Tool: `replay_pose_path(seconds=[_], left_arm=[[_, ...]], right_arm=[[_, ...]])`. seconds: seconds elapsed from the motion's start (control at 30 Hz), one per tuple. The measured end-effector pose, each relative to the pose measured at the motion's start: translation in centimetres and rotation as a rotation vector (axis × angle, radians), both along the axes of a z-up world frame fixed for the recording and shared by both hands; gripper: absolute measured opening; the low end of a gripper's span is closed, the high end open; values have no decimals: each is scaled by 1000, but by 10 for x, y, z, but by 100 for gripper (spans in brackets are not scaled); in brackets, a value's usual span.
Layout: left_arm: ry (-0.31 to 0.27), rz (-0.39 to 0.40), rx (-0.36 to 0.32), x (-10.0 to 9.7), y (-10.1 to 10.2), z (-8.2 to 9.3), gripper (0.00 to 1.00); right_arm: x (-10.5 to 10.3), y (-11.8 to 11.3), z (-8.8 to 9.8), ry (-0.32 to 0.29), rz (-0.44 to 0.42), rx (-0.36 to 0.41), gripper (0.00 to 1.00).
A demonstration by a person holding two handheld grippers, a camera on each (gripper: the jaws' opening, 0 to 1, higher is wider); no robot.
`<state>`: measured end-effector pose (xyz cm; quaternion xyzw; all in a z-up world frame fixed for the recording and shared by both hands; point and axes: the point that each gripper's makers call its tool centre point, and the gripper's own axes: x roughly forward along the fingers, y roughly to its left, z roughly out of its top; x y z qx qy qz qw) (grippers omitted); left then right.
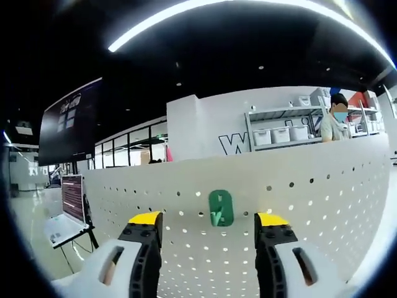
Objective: Insert the hook assembly into the mounting plate slot until the hook locks in place.
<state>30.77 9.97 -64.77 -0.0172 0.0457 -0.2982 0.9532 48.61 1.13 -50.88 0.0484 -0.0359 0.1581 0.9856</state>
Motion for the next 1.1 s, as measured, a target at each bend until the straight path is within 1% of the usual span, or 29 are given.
replay_pose_path(seconds=[0.03, 0.07, 0.1, 0.13, 0.17, 0.23, 0.27, 0.3, 0.37, 0.43, 0.53, 0.6, 0.73, 0.83, 0.9, 1.0, 1.1], left_arm=[[0, 0, 2, 0, 0, 0, 64], [0, 1, 1, 0, 0, 0, 65], [2, 1, 0, 0, 0, -1, 64], [2, 1, 0, 1, 0, -1, 64], [3, 0, 2, 1, 0, -2, 64], [4, 0, 5, 1, -1, -2, 64], [4, -2, 8, 1, -1, -3, 64], [3, -3, 9, 1, -1, -3, 64], [4, -2, 10, 1, -1, -3, 64], [10, -6, 3, 0, -2, -4, 65], [10, -12, -3, -1, -4, -3, 65], [13, -13, -8, -1, -4, -3, 66], [17, -9, -14, -1, -3, -4, 66], [21, -10, -13, 0, -3, -5, 66], [23, -12, -15, 0, -4, -5, 67], [28, -16, -35, -1, -5, -3, 68], [32, -15, -21, -1, -5, -6, 68]], right_arm=[[-2, 3, -4, 11, 40, -12, 58], [-4, 3, -3, -3, 53, -34, 57], [-7, 4, -3, -23, 87, -55, 57], [-8, 5, -6, -10, 107, -43, 57], [-8, -1, -10, 1, 94, -67, 57], [-8, -1, -13, 25, 126, -42, 57], [-8, -4, -12, 14, 126, -44, 57], [-9, -3, -11, 8, 140, -51, 56], [-10, -5, -12, 12, 143, -56, 55], [-10, -6, -11, 13, 150, -45, 55], [-12, -5, -13, 8, 174, -58, 55], [-17, -4, -16, -4, 202, -91, 55], [-26, -7, -22, -6, 231, -92, 56], [-33, -8, -27, -24, 259, -144, 57], [-41, -7, -30, -33, 286, -151, 57], [-50, -12, -36, -38, 296, -153, 58], [-59, -15, -42, -39, 305, -157, 57]])
